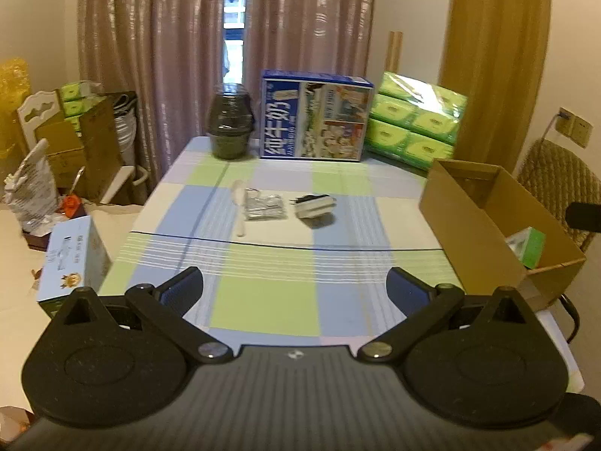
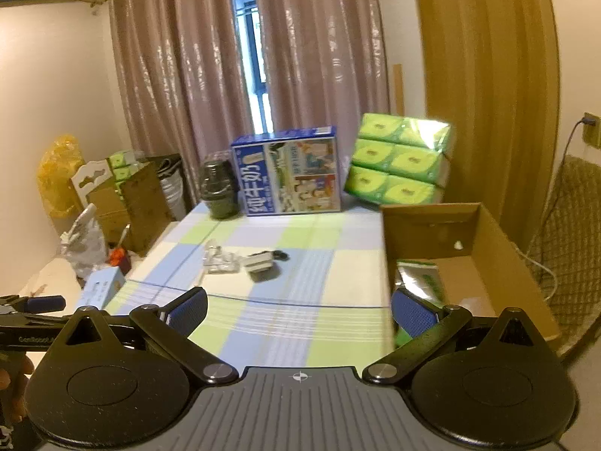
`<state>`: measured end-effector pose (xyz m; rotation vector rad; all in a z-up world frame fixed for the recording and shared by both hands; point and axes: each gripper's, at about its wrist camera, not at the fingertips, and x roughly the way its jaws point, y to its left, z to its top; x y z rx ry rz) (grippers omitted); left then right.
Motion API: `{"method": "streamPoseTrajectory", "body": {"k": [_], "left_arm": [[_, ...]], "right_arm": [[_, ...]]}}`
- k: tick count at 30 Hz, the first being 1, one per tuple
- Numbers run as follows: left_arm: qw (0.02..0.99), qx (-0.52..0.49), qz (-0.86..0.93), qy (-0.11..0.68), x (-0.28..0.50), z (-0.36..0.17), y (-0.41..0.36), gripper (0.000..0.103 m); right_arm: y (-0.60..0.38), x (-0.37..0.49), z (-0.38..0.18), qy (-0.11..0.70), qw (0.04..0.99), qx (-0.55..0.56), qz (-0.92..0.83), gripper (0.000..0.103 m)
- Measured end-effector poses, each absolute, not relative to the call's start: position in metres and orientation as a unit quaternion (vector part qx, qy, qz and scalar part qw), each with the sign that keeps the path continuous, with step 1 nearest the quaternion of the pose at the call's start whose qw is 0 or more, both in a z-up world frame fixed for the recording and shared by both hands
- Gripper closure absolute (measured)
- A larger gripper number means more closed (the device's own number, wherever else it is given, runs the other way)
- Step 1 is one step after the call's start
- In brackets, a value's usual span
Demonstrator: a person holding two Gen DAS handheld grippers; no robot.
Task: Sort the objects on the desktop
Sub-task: 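Move both tools back over the table toward the remaining items, then move the right tool to the white plug adapter while the left tool approaches the bagged wire rack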
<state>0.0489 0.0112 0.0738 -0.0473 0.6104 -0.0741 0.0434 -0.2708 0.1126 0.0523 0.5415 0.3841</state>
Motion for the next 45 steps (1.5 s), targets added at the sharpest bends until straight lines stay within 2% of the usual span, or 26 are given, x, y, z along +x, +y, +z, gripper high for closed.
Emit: {"method": "streamPoseTrajectory", "body": {"k": [14,33,45], "left_arm": [[0.954,-0.028,-0.015,0.299,0.068,0.051,0.043,0.001],[0.935,-0.03,-0.012,0.354,0.154,-0.01,0.06,0.001],[0.932,-0.056,0.015,0.358,0.206,-0.045,0.073,0.001]], "right_arm": [[-0.221,0.068,0.074,0.317,0.921,0.031,0.223,0.002],[-0.17,0.166,-0.005,0.357,0.912,0.024,0.202,0.002],[-0.144,0.217,-0.052,0.333,0.924,-0.034,0.187,0.002]]}}
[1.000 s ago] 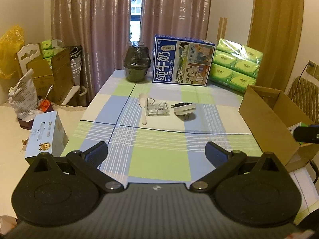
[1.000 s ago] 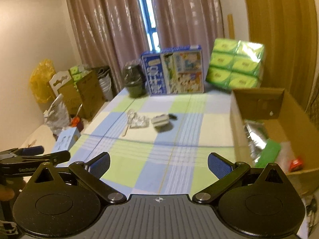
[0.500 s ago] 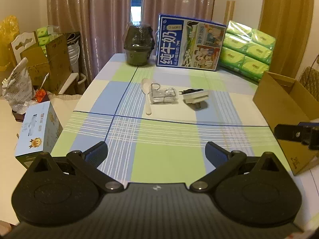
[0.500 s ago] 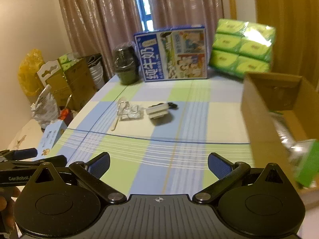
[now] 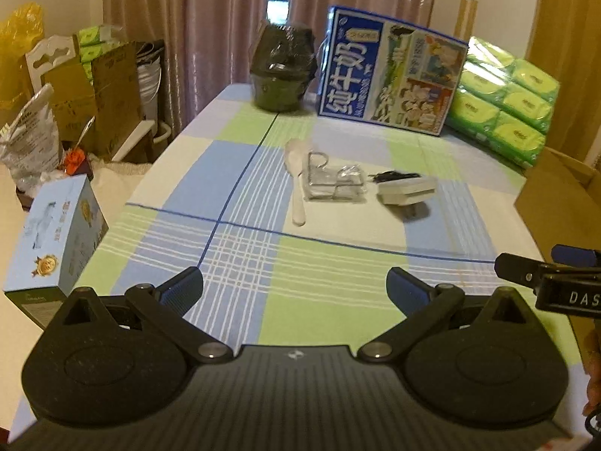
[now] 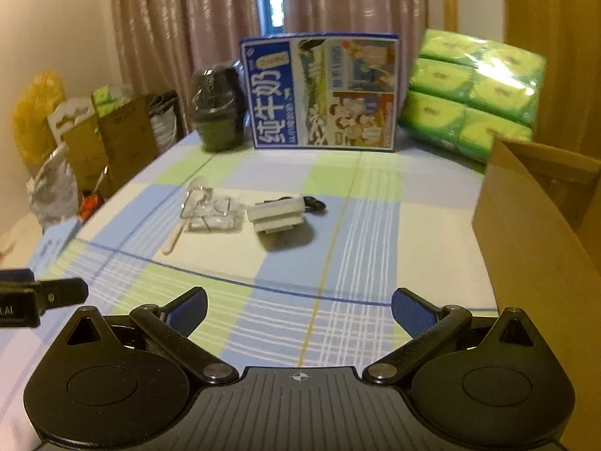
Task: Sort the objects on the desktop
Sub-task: 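Move the right tool to the white plug adapter while the left tool approaches the bagged wire rack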
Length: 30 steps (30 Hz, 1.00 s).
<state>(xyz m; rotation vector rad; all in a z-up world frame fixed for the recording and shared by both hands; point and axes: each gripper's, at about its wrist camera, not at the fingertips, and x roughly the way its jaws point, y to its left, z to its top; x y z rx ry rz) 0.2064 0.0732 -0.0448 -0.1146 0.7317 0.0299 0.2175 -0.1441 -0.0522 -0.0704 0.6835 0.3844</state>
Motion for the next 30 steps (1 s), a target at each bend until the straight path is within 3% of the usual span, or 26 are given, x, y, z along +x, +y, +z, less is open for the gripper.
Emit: {"method": "streamPoseTrajectory", "body": {"k": [30], "left_arm": [[0.942,-0.037,-0.002,0.334,0.314,-0.086,0.088,0.001]], "right_arm": [[-0.111,0.307,-0.093,0.3,0.927,-0.036,0.221,0.002]]}}
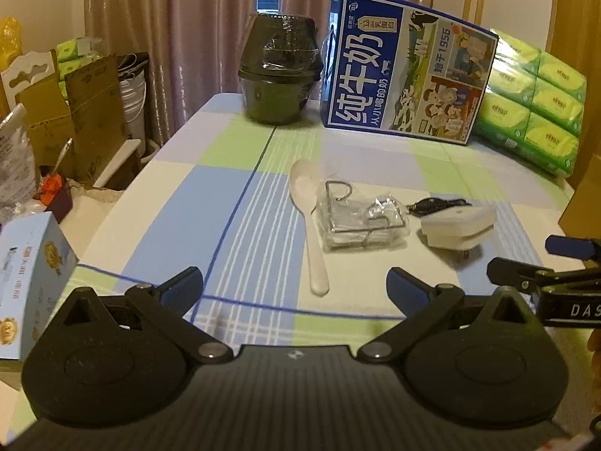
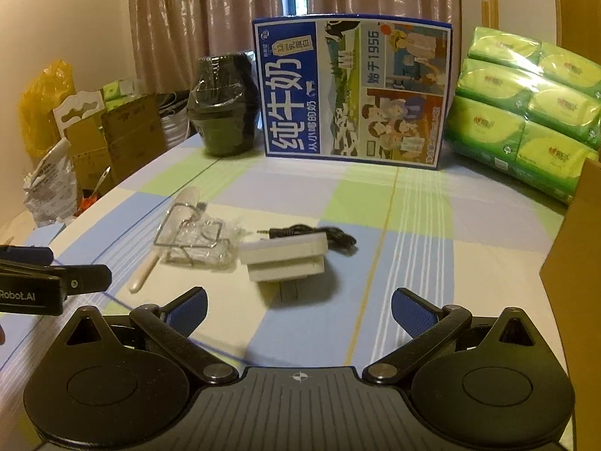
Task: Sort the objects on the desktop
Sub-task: 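Move the right tool to the white plug adapter while the left tool approaches the bagged wire rack, then grasp the white plug adapter with the right tool while the left tool grasps the bagged wire rack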
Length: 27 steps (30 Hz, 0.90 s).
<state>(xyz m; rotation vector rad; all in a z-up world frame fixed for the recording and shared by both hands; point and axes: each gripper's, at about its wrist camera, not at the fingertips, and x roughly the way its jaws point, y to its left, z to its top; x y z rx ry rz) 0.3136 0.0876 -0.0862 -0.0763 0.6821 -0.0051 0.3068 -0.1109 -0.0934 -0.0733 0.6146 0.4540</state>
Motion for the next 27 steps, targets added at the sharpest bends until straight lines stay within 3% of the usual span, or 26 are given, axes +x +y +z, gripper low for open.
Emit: {"method": "streamPoseTrajectory", "body": {"k": [16,27], "left_arm": [[0.947,-0.021,-0.033,0.318,0.343,-0.092,0.088,0.001],[0.946,-0.011,-0.039,0.321,0.351,-0.102,0.089,0.001]], "right_arm": [[-0.089,0.337,-0.113,0.29,0.925,-0.063,0.239,0.003],[-0.079,0.352,-0.12,0.287,0.926,-0.06,0.237,0.017]]}}
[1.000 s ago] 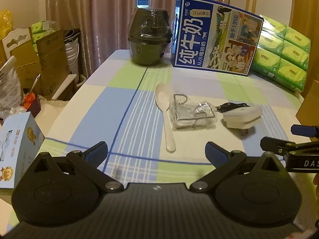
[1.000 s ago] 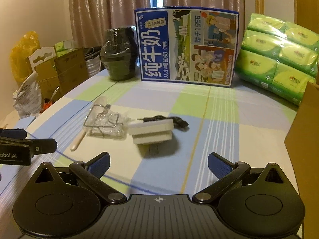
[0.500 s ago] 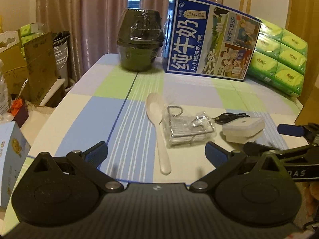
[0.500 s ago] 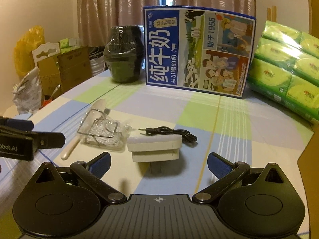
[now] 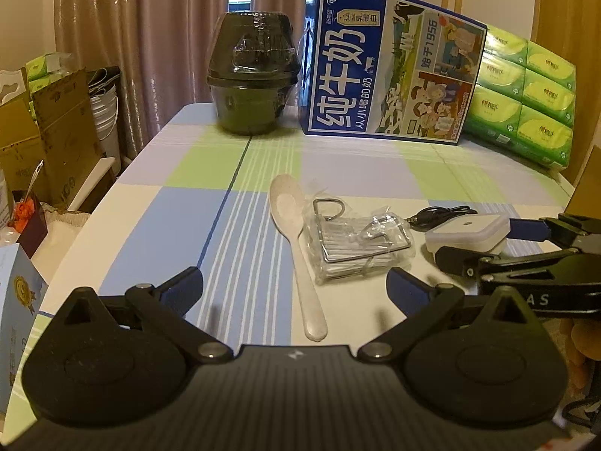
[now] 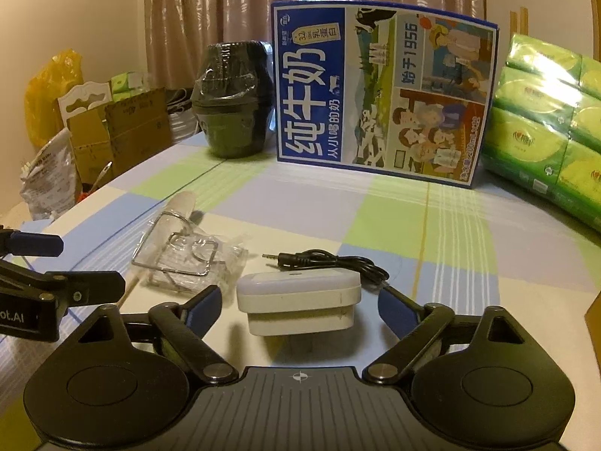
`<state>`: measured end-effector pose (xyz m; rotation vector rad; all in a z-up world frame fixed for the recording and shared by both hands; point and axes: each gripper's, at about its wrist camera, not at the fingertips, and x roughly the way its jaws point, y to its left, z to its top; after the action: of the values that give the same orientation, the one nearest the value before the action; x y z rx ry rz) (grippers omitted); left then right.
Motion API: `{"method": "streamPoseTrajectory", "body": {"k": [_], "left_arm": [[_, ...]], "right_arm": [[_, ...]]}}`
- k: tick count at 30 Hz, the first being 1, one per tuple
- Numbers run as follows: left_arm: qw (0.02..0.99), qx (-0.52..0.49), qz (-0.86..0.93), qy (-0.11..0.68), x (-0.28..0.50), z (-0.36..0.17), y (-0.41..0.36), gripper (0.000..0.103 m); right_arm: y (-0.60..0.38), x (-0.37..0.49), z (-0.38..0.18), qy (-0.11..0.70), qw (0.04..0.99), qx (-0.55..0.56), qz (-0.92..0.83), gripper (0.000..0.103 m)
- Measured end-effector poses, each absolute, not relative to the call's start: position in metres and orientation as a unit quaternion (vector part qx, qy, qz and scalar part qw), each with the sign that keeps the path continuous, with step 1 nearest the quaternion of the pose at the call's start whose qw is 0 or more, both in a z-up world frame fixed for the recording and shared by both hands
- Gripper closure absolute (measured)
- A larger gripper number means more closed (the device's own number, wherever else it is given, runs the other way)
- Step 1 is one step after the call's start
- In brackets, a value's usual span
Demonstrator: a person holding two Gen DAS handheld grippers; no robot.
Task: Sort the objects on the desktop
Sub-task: 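Grasp the white plug adapter with the right tool while the left tool grasps the bagged wire rack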
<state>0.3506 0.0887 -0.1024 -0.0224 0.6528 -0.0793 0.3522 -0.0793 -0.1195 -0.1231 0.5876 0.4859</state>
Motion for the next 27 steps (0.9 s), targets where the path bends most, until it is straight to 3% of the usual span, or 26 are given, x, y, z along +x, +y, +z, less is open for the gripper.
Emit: {"method": "streamPoseTrajectory", "body": {"k": [4,6,22,27], "left_arm": [[0.946,-0.012,-0.04,0.321,0.352,-0.105,0.087,0.001],[0.946,-0.012,-0.043,0.321,0.353,-0.106,0.085,0.001],[0.95,-0.007,-0.063,0.305,0.379,-0.114,0.05,0.002],[0.952,-0.004,-0.055,0.302,0.391,-0.12,0.041,0.009]], "right_arm": [[-0.079,0.356,-0.122,0.289,0.926,-0.06,0.237,0.029],[-0.08,0.357,-0.122,0.291,0.924,-0.058,0.241,0.041],[-0.105,0.362,-0.121,0.289,0.936,-0.056,0.196,0.041],[-0.109,0.363,-0.121,0.288,0.937,-0.051,0.191,0.041]]}}
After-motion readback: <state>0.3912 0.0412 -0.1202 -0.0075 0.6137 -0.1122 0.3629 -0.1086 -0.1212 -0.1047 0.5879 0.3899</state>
